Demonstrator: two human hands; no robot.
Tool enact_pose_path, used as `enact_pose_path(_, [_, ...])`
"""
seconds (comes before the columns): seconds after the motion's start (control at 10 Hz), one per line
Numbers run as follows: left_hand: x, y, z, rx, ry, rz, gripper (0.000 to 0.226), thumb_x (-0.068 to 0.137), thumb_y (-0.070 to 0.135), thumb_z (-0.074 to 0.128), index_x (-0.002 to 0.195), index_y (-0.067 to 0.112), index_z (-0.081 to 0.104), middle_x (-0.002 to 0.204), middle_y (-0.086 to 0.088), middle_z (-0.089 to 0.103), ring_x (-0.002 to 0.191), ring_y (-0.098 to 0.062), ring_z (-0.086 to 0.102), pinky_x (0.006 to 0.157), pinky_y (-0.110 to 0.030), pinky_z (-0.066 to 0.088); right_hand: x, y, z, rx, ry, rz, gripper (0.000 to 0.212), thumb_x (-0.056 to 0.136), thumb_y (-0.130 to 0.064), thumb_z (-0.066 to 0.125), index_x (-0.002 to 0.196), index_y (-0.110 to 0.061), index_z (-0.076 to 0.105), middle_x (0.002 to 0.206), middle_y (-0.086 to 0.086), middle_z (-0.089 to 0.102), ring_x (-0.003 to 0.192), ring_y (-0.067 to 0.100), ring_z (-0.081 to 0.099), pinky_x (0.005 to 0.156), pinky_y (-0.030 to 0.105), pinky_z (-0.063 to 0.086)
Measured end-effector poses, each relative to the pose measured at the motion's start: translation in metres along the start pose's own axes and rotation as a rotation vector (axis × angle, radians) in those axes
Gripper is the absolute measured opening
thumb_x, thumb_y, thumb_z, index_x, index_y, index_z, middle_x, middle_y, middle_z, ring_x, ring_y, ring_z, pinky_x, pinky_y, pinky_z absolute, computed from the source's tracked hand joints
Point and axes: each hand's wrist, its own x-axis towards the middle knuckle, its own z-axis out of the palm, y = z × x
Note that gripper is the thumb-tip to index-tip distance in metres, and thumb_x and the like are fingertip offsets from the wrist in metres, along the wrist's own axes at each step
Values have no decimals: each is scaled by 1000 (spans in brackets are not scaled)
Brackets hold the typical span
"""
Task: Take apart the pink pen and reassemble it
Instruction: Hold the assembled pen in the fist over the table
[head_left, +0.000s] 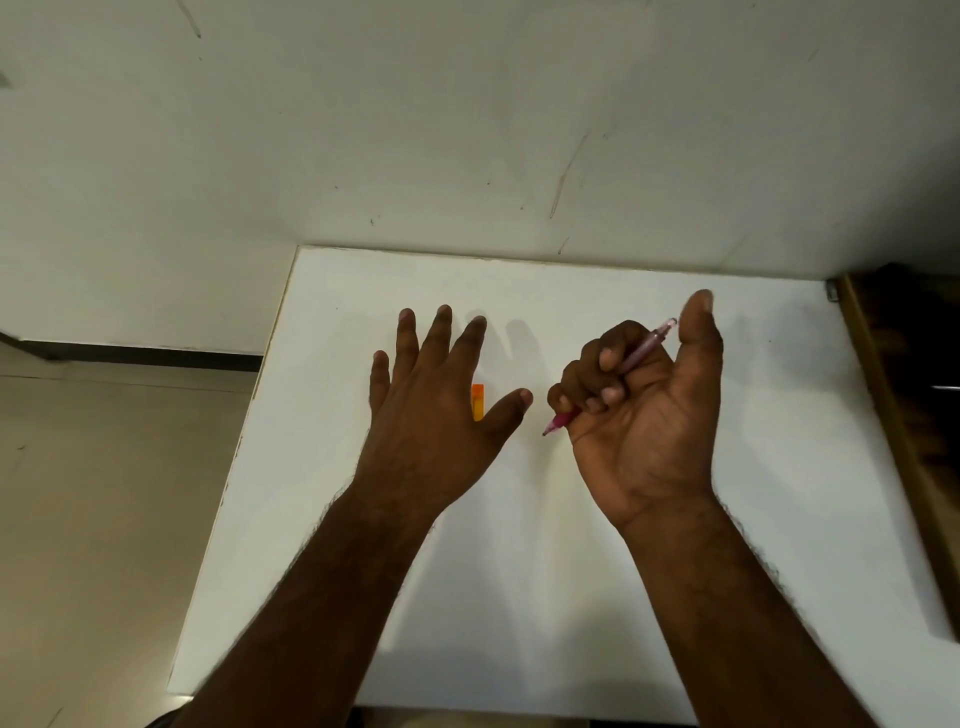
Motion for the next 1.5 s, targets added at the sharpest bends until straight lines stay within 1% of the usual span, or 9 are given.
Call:
enact_pose_path(0.1, [2,-1,1,15,-4,-5,83,88,75,40,157,35,15,169,3,5,154,-21,-14,121,-51,0,0,-1,-1,-5,44,-26,57,98,-49,40,55,-14,50,46,-2,30,51,17,23,54,32,34])
enact_pose_path(0.3, [1,-2,2,21,-7,0,84,88,76,38,157,35,14,169,3,5,154,-22,-14,121,-52,0,-1,-2,-1,53,49,-9,65,100,-64,35,68,-11,56,49,-1,25,53,17,19,55,32,31])
enact_pose_path(0.4, [2,-3,3,19,-10,-3,84,88,77,38,157,36,14,169,4,4,154,-21,-14,121,-52,0,-1,-1,0,39,59,-11,58,103,-52,37,65,-12,56,47,-2,27,51,17,19,54,31,30])
enact_pose_path(0.6, [2,-3,3,17,-11,-2,84,88,76,39,157,36,15,169,4,5,154,-21,-14,121,-52,0,0,0,0,5,39,-5,63,101,-59,38,62,-12,54,47,-3,31,51,17,23,54,31,33])
enact_pose_path(0.7, [2,-3,2,23,-12,-2,84,88,76,38,157,36,14,169,3,5,154,-21,-14,121,-52,0,1,-1,0,-29,33,-23,57,97,-50,41,51,-16,47,46,-3,31,51,18,20,53,32,30])
enact_pose_path(0.9, [1,-2,3,25,-5,-2,84,88,76,39,157,36,15,169,3,5,154,-21,-13,121,-52,0,-1,-2,1,8,10,8,60,96,-59,40,56,-14,43,51,-1,30,53,18,23,54,32,31])
enact_pose_path(1.0, [1,-3,2,19,-10,-3,84,88,76,39,157,36,14,169,4,4,154,-21,-14,121,-52,0,-1,-3,1,-8,24,-5,51,93,-46,42,54,-14,38,49,-1,28,53,18,19,53,33,29])
enact_pose_path(1.4, [2,-3,2,17,-8,-3,83,88,74,40,157,36,14,169,3,5,154,-21,-14,121,-51,-1,0,-2,2,27,74,8,57,102,-54,36,60,-15,35,53,-1,26,54,18,20,54,33,28])
enact_pose_path(1.5, [2,-3,3,18,-9,-4,83,88,74,40,157,36,14,169,3,5,154,-21,-14,121,-52,-1,0,-2,1,15,80,2,54,102,-49,36,60,-15,36,53,-1,27,54,17,20,55,33,28])
